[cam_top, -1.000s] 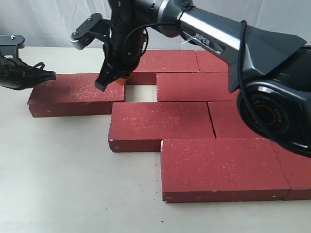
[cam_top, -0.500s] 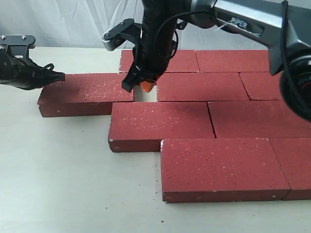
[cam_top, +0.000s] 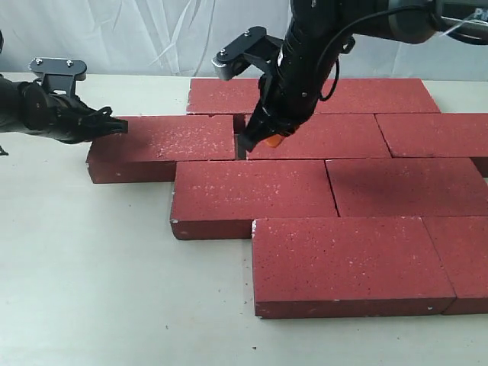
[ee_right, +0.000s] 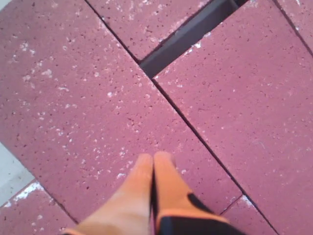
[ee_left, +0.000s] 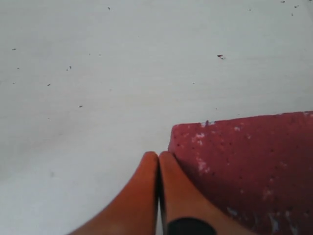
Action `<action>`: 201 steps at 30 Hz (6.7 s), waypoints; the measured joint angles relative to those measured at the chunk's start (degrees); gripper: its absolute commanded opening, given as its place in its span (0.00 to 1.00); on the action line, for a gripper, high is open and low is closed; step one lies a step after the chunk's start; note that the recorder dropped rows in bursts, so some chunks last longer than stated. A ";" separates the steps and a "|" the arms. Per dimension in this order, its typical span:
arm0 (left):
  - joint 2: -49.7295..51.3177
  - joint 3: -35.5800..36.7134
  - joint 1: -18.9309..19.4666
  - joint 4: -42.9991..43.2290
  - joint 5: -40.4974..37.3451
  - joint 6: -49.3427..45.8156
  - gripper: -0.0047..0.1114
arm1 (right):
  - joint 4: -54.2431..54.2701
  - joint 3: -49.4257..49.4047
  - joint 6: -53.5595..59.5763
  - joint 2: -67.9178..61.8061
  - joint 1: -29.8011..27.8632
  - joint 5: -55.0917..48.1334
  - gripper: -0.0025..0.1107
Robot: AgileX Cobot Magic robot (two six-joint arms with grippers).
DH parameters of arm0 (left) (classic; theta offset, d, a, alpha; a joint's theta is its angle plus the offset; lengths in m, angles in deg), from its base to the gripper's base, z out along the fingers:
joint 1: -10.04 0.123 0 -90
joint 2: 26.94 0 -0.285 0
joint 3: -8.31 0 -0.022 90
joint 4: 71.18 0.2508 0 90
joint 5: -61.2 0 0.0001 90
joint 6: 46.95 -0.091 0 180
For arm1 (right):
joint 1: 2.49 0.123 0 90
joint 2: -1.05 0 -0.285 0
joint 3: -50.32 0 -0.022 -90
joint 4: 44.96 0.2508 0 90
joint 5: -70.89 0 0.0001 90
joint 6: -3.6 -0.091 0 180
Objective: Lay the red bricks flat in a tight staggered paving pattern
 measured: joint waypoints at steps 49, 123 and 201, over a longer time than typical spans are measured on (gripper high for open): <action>0.11 -1.12 -0.87 4.66 -3.83 0.00 0.04 | -2.36 -16.06 0.00 4.04 0.00 20.91 0.01; -28.96 -6.11 0.89 17.51 -47.69 0.03 0.04 | -8.81 -9.12 -13.52 13.00 -23.54 -5.71 0.01; -108.88 47.82 0.91 16.57 -15.03 5.37 0.04 | -3.95 -43.77 -13.49 46.54 -29.60 30.58 0.01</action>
